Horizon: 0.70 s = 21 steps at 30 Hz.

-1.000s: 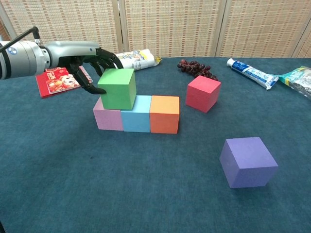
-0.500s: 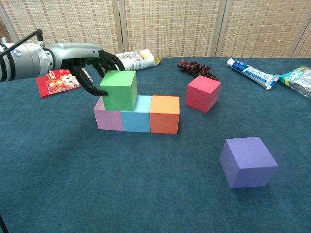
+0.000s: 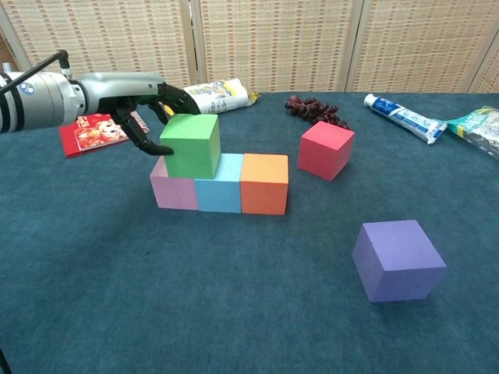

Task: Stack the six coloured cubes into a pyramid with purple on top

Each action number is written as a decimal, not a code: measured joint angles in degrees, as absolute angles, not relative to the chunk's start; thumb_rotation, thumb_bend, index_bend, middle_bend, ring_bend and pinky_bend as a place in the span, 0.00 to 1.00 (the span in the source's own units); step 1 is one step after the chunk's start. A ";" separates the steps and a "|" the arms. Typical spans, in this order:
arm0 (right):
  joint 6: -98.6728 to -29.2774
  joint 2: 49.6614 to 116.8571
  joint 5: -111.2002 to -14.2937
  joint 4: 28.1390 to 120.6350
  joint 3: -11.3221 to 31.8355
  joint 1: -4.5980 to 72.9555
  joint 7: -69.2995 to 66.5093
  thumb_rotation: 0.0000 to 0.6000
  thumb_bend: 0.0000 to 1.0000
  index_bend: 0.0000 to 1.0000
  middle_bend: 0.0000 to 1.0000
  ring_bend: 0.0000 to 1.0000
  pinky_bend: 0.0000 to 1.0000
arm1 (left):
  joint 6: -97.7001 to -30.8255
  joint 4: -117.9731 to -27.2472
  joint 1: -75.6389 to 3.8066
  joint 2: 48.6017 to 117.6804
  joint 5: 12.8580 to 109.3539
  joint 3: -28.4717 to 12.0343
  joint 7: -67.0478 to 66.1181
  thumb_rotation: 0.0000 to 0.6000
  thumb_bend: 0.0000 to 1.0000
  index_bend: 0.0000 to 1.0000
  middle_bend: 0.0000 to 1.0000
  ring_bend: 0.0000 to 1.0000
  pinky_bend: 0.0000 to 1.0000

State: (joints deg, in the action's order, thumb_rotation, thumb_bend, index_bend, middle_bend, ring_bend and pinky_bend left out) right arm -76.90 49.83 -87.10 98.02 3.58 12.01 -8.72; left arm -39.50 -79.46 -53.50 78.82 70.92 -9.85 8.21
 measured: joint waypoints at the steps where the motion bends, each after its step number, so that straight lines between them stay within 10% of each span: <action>1: -76.88 49.83 -87.10 98.02 3.59 12.01 -8.74 1.00 0.10 0.00 0.00 0.00 0.02 | -39.50 -79.47 -53.46 78.80 70.94 -9.82 8.24 1.00 0.32 0.23 0.18 0.12 0.23; 21: -76.89 49.54 -87.42 98.35 3.63 11.87 -9.11 1.00 0.10 0.00 0.00 0.00 0.02 | -40.21 -80.10 -52.56 78.51 72.93 -9.04 9.22 1.00 0.32 0.09 0.01 0.00 0.17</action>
State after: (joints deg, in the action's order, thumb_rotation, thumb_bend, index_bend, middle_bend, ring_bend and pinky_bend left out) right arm -76.89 49.54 -87.42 98.35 3.63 11.87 -9.11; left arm -40.21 -80.10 -52.56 78.51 72.93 -9.04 9.22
